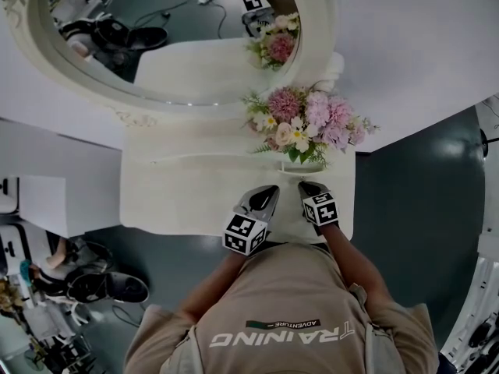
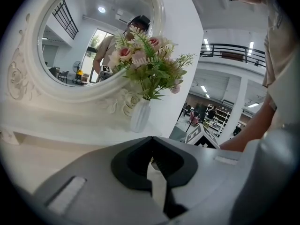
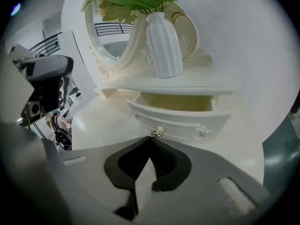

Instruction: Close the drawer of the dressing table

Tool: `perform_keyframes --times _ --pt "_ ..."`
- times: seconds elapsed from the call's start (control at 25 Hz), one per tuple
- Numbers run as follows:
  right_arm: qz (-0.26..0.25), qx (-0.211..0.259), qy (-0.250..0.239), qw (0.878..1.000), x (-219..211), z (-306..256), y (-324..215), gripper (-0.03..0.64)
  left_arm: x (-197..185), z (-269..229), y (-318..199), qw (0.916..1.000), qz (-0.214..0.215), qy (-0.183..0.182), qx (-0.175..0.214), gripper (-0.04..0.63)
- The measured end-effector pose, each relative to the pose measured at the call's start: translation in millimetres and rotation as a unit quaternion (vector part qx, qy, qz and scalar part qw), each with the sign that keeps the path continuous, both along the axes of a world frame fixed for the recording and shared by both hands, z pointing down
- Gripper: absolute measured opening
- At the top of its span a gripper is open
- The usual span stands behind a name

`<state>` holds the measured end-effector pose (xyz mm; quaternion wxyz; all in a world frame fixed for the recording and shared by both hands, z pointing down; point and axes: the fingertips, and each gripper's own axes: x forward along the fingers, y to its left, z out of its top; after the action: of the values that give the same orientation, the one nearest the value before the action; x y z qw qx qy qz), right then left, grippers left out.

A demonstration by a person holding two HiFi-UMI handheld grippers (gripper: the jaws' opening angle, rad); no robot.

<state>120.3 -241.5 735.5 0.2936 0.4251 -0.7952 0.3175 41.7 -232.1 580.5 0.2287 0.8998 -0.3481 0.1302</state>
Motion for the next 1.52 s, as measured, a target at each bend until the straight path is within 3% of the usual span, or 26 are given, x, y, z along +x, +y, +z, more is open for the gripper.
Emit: perform_keyframes --times 0.52,0.84,1.52 --pt "-0.011 0.006 0.007 1.0 -1.7 0.2 -23.2 0.002 -5.2 2.6 -8.3 0.9999 -0.01 0.0 -0.004 0.018" --pt "0.021 0.019 -0.004 1.0 10.2 -10.4 -47.7 0.002 -5.6 0.6 -10.3 0.9999 -0.013 -0.001 -0.004 0.018" --pt "0.012 0.055 -0.017 0.998 8.5 -35.3 -39.7 0.002 -2.3 -6.8 -5.3 0.9997 -0.018 0.007 0.014 0.018"
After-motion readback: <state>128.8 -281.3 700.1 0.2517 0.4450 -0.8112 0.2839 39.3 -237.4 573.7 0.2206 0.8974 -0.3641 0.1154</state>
